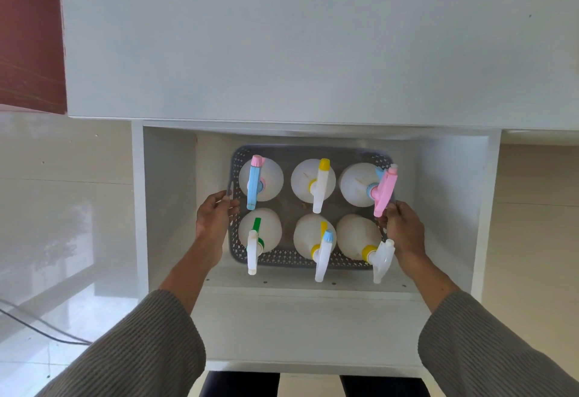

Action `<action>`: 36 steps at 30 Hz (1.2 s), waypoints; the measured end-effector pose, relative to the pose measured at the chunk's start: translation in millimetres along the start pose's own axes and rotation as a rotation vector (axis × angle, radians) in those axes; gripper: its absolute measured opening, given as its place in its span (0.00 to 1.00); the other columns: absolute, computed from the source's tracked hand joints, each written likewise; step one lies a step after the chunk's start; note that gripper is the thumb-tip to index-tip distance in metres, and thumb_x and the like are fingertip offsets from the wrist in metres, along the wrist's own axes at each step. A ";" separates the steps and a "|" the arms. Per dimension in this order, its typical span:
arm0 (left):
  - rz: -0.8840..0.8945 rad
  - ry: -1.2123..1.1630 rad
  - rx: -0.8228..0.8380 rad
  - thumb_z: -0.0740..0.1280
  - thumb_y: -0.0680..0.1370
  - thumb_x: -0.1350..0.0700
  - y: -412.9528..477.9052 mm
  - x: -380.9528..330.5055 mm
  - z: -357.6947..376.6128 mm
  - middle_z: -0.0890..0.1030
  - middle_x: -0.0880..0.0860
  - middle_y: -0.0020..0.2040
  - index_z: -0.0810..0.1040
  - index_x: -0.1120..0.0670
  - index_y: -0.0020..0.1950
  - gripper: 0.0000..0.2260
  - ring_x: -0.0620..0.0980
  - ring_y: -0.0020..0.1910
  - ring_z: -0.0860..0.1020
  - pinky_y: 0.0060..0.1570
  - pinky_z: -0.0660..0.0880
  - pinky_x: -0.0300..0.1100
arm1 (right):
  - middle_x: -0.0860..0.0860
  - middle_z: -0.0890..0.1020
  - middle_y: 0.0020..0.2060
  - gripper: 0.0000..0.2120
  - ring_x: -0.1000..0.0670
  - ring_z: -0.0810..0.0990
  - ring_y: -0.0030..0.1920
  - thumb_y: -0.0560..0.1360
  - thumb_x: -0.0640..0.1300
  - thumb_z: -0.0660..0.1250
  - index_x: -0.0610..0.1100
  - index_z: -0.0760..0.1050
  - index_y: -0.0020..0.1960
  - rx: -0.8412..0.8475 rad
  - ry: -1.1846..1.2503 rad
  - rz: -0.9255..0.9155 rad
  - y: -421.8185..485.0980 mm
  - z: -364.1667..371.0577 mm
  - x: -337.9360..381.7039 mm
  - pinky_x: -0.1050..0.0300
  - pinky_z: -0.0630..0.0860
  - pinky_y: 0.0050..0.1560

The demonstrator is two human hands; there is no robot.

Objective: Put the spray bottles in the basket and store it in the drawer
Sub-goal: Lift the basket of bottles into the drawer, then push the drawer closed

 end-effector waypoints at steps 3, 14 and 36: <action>0.022 0.046 0.005 0.60 0.83 0.57 -6.2 4.7 -8.5 0.82 0.53 0.54 0.78 0.53 0.63 0.12 0.52 0.55 0.81 0.63 0.75 0.50 | 0.42 0.81 0.47 0.13 0.40 0.78 0.50 0.82 0.42 0.56 0.36 0.77 0.54 -0.037 -0.060 -0.013 -8.5 -4.8 -1.4 0.53 0.71 0.49; 0.249 0.369 0.108 0.59 0.84 0.52 -87.6 48.6 -52.1 0.75 0.57 0.66 0.71 0.51 0.71 0.15 0.51 0.60 0.74 0.58 0.70 0.45 | 0.39 0.76 0.65 0.17 0.40 0.73 0.68 0.81 0.36 0.58 0.36 0.72 0.68 -0.163 -0.115 -0.092 -98.1 -45.2 -32.0 0.48 0.67 0.69; 1.026 1.178 0.032 0.59 0.81 0.47 -258.8 178.7 -56.9 0.53 0.57 0.81 0.53 0.51 0.81 0.30 0.59 0.79 0.52 0.75 0.56 0.56 | 0.44 0.47 0.81 0.31 0.45 0.43 0.81 0.83 0.47 0.57 0.43 0.47 0.81 0.074 -0.700 -0.759 -278.0 -26.1 -130.7 0.44 0.55 0.80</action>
Point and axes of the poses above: each hand's wrist, its own y-axis towards the middle knuckle, its own z-axis out of the palm, x = y × z, the point moved 3 cm from there along y, towards the middle knuckle
